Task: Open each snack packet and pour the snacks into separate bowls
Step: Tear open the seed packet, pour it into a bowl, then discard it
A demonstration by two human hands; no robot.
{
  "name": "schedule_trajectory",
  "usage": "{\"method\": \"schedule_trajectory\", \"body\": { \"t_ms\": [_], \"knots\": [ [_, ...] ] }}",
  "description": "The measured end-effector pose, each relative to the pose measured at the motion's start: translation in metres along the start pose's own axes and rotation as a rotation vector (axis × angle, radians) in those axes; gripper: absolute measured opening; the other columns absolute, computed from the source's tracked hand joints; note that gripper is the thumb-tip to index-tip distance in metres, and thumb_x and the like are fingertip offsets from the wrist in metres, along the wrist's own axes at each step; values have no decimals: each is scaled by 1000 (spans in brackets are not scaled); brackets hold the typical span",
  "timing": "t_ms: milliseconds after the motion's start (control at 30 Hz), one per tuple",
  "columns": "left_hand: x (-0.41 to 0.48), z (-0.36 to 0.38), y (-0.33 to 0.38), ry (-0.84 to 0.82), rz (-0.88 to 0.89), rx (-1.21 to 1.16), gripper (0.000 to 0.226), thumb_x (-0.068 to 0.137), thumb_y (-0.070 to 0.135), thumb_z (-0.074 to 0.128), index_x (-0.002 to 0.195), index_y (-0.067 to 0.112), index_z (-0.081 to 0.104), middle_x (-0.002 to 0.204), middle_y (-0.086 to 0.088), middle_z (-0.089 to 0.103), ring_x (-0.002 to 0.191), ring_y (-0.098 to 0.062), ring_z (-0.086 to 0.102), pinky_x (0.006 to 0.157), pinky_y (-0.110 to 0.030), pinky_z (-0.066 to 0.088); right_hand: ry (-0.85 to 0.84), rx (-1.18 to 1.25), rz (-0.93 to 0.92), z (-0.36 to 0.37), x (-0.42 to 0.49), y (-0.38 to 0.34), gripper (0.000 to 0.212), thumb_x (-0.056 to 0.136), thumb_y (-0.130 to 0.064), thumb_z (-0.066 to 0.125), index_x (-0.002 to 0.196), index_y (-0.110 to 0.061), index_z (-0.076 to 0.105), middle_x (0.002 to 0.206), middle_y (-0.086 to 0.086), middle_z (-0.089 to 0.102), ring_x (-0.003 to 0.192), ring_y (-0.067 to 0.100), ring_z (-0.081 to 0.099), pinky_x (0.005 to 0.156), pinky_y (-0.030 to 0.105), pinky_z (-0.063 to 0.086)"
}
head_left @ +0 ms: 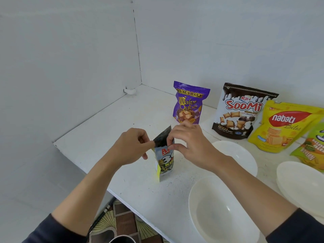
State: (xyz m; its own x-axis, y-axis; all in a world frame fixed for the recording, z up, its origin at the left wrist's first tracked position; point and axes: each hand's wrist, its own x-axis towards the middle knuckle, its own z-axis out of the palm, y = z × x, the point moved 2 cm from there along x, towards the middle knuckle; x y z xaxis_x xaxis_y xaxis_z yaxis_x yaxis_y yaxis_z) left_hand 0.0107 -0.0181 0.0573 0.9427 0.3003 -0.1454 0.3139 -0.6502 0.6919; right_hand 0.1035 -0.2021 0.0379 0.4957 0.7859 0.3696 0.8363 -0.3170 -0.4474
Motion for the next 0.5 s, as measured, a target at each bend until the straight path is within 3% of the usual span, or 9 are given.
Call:
{"method": "schedule_trajectory", "body": {
  "t_ms": [133, 300, 400, 500],
  "knots": [
    [-1, 5, 7, -108, 142, -72, 15, 88, 16, 70, 85, 21, 56, 86, -1, 72, 71, -12, 74, 57, -29, 47, -33, 67, -3, -2, -1, 1, 5, 92, -19, 70, 92, -22, 66, 91, -19, 56, 92, 9, 47, 81, 30, 41],
    [7, -2, 17, -119, 182, 4, 12, 81, 14, 72, 83, 23, 66, 68, 2, 73, 60, -10, 62, 62, -37, 54, -86, 150, 20, -3, 0, -2, 4, 92, -15, 71, 94, -18, 70, 96, -11, 64, 94, 5, 53, 77, 12, 39],
    [11, -3, 17, -97, 151, 18, 17, 85, 12, 63, 93, 27, 57, 59, 1, 67, 53, -8, 54, 57, -26, 46, -108, 170, 39, -7, -3, 3, 3, 92, -17, 71, 92, -19, 69, 93, -9, 65, 93, 7, 54, 76, 15, 40],
    [15, -4, 13, -88, 101, -6, 16, 90, 9, 53, 86, 24, 57, 53, 2, 59, 47, -4, 48, 58, -24, 41, -83, 61, 44, -12, -7, 8, 1, 95, -23, 67, 94, -22, 67, 93, -13, 65, 97, 9, 48, 80, 29, 45]
  ]
}}
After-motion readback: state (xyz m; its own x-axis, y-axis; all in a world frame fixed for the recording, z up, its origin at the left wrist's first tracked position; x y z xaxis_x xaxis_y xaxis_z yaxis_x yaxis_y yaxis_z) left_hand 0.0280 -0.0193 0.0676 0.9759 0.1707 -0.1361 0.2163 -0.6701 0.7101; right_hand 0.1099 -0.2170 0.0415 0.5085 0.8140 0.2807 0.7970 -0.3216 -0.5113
